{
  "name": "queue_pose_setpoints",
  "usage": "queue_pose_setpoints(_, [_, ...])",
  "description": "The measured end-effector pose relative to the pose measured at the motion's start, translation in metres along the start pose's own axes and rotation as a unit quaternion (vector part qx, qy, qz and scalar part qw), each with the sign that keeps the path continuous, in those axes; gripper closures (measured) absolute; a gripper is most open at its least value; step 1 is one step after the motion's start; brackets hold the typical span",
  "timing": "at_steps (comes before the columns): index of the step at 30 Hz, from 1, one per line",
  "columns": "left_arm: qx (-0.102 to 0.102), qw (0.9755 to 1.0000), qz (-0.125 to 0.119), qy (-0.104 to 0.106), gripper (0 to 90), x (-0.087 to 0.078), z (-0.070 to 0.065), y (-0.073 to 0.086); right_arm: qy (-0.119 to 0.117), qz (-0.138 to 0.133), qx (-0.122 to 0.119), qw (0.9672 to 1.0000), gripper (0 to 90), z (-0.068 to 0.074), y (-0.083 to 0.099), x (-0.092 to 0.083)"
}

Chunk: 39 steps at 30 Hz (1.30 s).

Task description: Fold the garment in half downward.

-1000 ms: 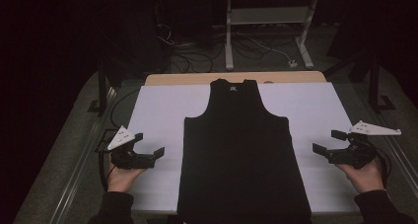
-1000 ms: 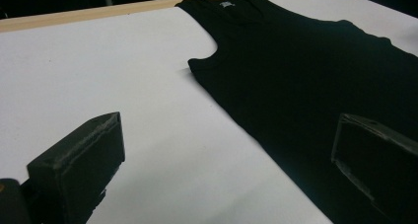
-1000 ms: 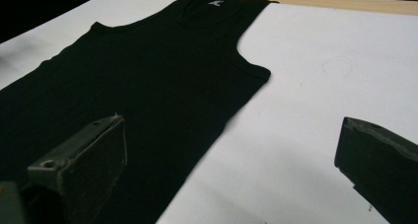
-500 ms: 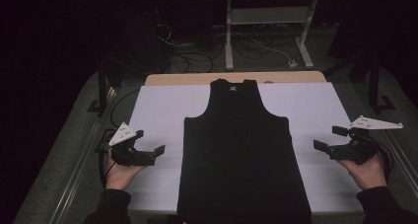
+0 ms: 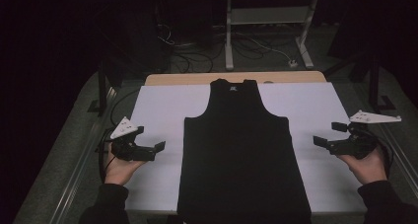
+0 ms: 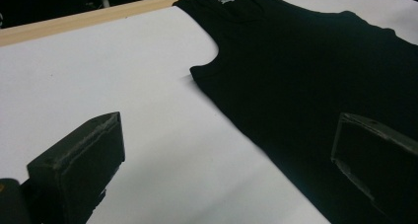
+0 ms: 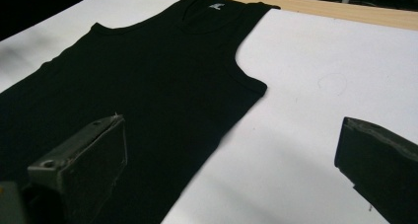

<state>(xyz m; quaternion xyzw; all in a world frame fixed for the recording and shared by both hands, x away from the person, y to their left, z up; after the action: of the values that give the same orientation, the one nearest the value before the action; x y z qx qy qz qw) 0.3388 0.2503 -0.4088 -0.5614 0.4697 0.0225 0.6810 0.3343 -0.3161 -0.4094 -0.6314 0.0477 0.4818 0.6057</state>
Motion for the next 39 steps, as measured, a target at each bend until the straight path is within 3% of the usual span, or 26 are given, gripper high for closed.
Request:
queue_pose_setpoints(4, [-0.003, 0.9999, 0.006, 0.011, 0.0, 0.002, 0.004, -0.004, -0.002, 0.006, -0.005, 1.0, 0.0, -0.001, -0.004, 0.003])
queue_pose_setpoints(14, [0.004, 0.9996, 0.025, 0.015, 0.0, 0.013, 0.007, -0.011, -0.008, 0.027, -0.008, 0.9996, 0.0, -0.003, -0.008, 0.013])
queue_pose_setpoints(16, [0.009, 0.9992, 0.038, 0.013, 0.0, 0.018, 0.009, -0.013, -0.01, 0.03, -0.01, 0.9994, 0.0, -0.002, -0.011, 0.014])
queue_pose_setpoints(39, [0.016, 0.9983, 0.052, 0.022, 0.0, 0.027, 0.018, -0.038, -0.018, 0.044, -0.027, 0.9985, 0.0, -0.007, -0.038, 0.026])
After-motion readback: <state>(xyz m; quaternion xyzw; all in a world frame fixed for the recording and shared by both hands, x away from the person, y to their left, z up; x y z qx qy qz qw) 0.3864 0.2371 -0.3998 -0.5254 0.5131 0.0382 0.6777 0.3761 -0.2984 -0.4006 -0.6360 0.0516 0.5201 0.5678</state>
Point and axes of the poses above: each handheld gripper's, and its own axes: x roughly forward along the jaws, y roughly out of its underside, z roughly to its left, the point moved 5 cm from there along x, roughly forward along the jaws, and after that the axes turned 10 degrees about z, right-handed, at the moved point
